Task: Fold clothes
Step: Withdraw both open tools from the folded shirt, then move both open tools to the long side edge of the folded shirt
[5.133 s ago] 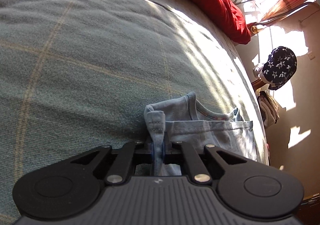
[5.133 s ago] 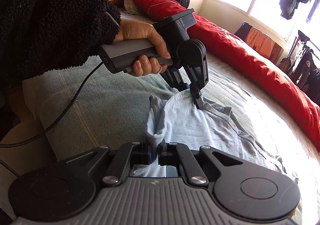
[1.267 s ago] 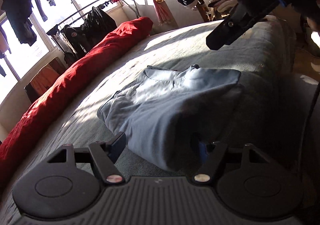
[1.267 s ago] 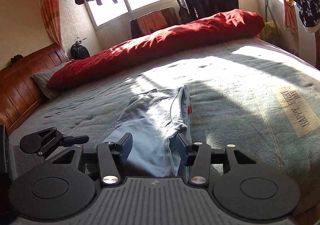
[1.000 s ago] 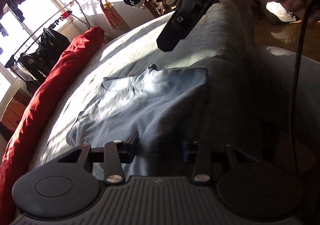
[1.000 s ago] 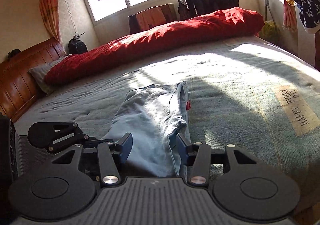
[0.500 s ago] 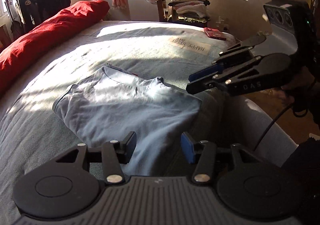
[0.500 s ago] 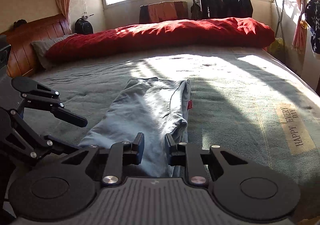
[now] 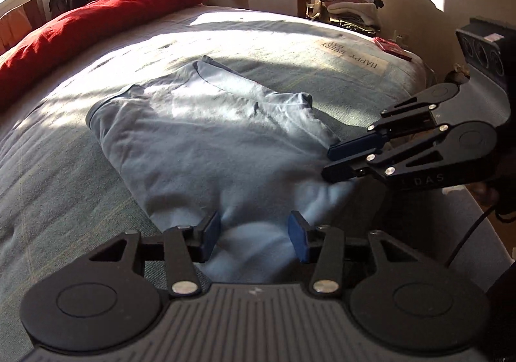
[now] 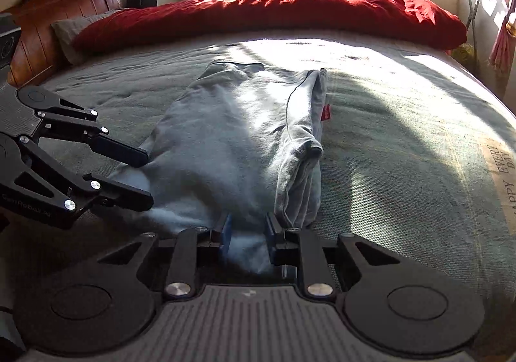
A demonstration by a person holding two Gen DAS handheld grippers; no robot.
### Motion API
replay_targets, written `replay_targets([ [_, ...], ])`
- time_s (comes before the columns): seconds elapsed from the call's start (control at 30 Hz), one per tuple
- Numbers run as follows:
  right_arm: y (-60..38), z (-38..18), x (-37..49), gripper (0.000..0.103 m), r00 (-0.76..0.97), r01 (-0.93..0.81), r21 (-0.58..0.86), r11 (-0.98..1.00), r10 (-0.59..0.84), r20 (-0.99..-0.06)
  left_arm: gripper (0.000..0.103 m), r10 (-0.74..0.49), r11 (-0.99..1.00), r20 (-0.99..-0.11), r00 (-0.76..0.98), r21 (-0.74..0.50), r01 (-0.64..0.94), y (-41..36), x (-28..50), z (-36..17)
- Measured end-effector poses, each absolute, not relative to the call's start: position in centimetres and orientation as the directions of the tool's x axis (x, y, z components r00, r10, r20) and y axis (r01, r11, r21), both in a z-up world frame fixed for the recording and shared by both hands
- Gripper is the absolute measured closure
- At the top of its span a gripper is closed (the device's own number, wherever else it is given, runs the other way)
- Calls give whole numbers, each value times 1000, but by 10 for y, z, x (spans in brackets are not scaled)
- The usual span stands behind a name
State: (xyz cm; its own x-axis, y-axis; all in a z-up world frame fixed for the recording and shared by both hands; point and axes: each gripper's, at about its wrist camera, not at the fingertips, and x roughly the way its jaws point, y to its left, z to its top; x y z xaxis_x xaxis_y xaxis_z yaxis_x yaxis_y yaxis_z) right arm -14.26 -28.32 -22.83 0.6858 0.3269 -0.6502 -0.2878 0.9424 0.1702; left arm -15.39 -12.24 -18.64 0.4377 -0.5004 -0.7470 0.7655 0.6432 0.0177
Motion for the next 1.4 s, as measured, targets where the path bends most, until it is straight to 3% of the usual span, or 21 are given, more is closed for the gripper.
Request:
replay_targets([
  [0.07, -292, -227, -144, 80, 680, -269, 223, 937, 349, -645, 57, -502, 648, -753, 426, -2, 761, -122, -150, -180],
  [0.33, -281, -182, -124, 77, 737, -325, 168, 931, 361, -572, 56, -552, 693, -705, 445, -91, 715, -115, -111, -152],
  [0.5, -283, -207, -89, 77, 717, -279, 157, 947, 314, -623, 53, -528, 727, -744, 410, -147, 670, -118, -93, -184],
  [0.57, -292, -223, -88, 87, 711, -251, 178, 952, 306, -633, 53, -535, 734, -737, 413, -163, 659, -114, -86, -185],
  [0.77, -298, -225, -94, 87, 713, -250, 226, 941, 337, -615, 52, -554, 753, -669, 496, -149, 641, -108, -45, -158],
  [0.87, -301, -227, -92, 87, 709, -250, 253, 934, 355, -609, 52, -569, 770, -649, 505, -205, 604, -107, -10, -159],
  [1.13, -310, -230, -90, 87, 699, -253, 310, 916, 395, -596, 53, -483, 838, -694, 534, -189, 512, -113, 49, -188],
  [1.33, -310, -226, -92, 86, 708, -256, 312, 915, 398, -583, 48, -547, 807, -644, 535, -237, 541, -109, 35, -154],
  [1.4, -306, -216, -94, 81, 726, -269, 286, 920, 389, -568, 48, -560, 791, -649, 515, -235, 565, -112, 17, -150],
])
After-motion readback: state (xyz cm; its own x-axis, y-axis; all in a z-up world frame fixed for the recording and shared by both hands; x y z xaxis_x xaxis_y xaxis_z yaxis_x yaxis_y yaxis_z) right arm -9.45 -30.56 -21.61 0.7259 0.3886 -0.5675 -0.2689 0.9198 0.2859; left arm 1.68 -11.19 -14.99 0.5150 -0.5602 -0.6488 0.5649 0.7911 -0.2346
